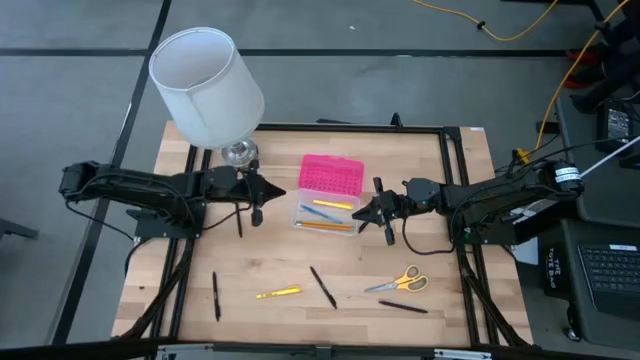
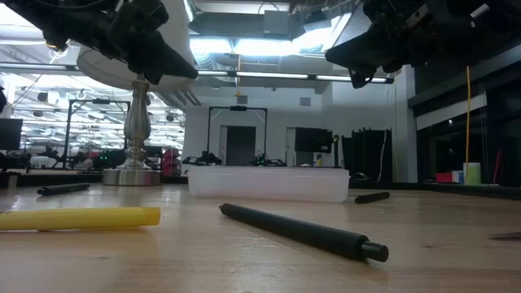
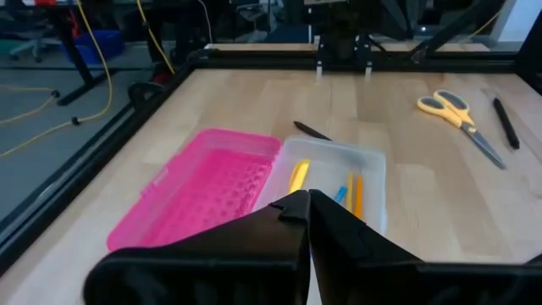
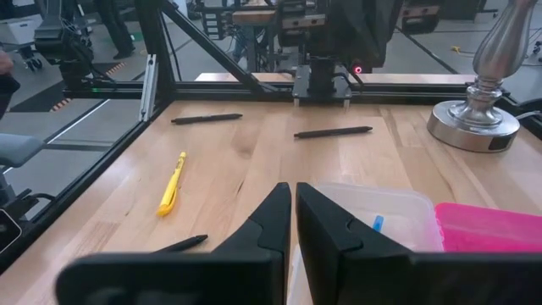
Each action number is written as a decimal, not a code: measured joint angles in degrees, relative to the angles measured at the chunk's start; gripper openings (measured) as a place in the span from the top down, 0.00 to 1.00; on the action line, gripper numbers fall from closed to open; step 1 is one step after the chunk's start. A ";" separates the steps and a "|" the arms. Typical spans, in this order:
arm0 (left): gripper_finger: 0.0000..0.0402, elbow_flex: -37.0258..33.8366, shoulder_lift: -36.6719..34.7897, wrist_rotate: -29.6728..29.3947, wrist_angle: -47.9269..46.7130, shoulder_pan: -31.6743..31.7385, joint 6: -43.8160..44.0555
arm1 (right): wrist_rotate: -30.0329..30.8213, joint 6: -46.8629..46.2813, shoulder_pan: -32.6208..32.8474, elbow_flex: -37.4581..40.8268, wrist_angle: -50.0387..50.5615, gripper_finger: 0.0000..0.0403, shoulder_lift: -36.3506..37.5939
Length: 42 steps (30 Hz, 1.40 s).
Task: Pick & place school supplies into a supply box
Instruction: Put the black pen into the transparent supply box
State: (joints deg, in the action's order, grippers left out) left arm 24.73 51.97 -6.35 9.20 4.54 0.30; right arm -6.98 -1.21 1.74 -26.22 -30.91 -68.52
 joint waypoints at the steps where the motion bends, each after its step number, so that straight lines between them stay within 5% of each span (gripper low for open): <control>1: 0.99 0.00 -0.12 -0.02 0.03 0.00 0.02 | 0.00 0.00 0.00 0.00 -0.01 0.93 -0.01; 42: 0.99 0.00 -0.03 -0.63 0.04 0.07 -4.07 | 0.40 -0.01 0.00 0.00 -0.39 0.93 0.01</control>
State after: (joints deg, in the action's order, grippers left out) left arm 24.73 51.94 -6.98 9.23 4.60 -3.77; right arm -6.58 -1.23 1.74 -26.22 -31.30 -68.51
